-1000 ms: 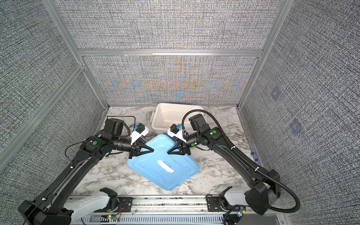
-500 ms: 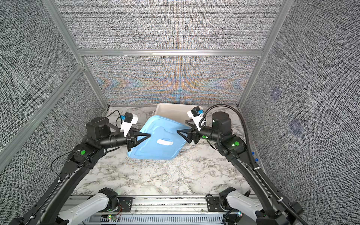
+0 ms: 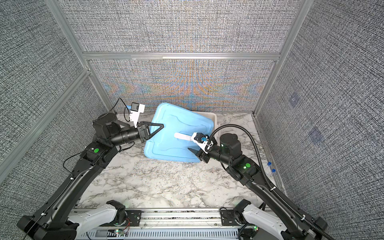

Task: Organize the chemistry lab equipment
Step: 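Swing the lid flat and lower it onto the white bin with both grippers, then align the lid on the bin rim with both grippers holding its edges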

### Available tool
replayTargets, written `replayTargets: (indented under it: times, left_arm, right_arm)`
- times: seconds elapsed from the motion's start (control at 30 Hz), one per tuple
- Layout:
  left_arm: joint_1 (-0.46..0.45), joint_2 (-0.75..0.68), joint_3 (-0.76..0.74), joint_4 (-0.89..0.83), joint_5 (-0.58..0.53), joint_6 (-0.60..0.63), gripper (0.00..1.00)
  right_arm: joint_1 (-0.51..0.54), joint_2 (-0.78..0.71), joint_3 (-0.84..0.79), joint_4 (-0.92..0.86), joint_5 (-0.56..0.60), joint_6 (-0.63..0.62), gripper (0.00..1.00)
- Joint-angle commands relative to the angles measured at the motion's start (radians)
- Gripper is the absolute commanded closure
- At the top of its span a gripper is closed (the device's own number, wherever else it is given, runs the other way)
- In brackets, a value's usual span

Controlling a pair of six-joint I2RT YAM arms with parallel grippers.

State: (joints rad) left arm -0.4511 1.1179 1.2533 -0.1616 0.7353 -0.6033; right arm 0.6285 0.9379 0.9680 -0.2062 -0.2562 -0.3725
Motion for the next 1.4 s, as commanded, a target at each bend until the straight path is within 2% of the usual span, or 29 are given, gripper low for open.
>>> replayTargets:
  times: [0.0, 0.13, 0.37, 0.47, 0.53, 0.7, 0.83, 0.93, 1.1, 1.37]
  left_arm:
    - [0.000, 0.037, 0.032, 0.055, -0.032, -0.118, 1.00]
    - [0.002, 0.123, 0.067, 0.136, -0.023, -0.251, 1.00]
    - [0.006, 0.275, 0.047, 0.467, -0.001, -0.506, 1.00]
    - [0.016, 0.329, 0.056, 0.533, -0.003, -0.544, 1.00]
    - [0.030, 0.358, 0.063, 0.526, -0.017, -0.552, 1.00]
    - [0.063, 0.474, 0.061, 0.664, -0.009, -0.636, 1.00]
    - [0.087, 0.591, 0.069, 0.795, 0.021, -0.750, 1.00]
    - [0.099, 0.674, 0.085, 0.881, 0.041, -0.804, 1.00]
    - [0.122, 0.727, 0.118, 0.761, 0.064, -0.756, 1.00]
    - [0.172, 0.742, 0.109, 0.616, 0.104, -0.693, 0.98]
  right_arm:
    - [-0.031, 0.004, 0.019, -0.086, 0.032, 0.043, 0.21]
    - [-0.118, 0.006, 0.066, -0.159, 0.004, 0.143, 0.20]
    - [-0.273, 0.096, 0.183, -0.337, 0.102, 0.466, 0.20]
    - [-0.395, 0.151, 0.210, -0.390, -0.005, 0.579, 0.21]
    - [-0.441, 0.194, 0.234, -0.423, -0.009, 0.627, 0.21]
    - [-0.492, 0.274, 0.246, -0.387, -0.055, 0.666, 0.20]
    - [-0.561, 0.316, 0.220, -0.296, -0.190, 0.737, 0.21]
    - [-0.592, 0.334, 0.208, -0.254, -0.239, 0.736, 0.21]
    - [-0.610, 0.346, 0.194, -0.220, -0.285, 0.719, 0.20]
    - [-0.614, 0.415, 0.202, -0.210, -0.273, 0.693, 0.21]
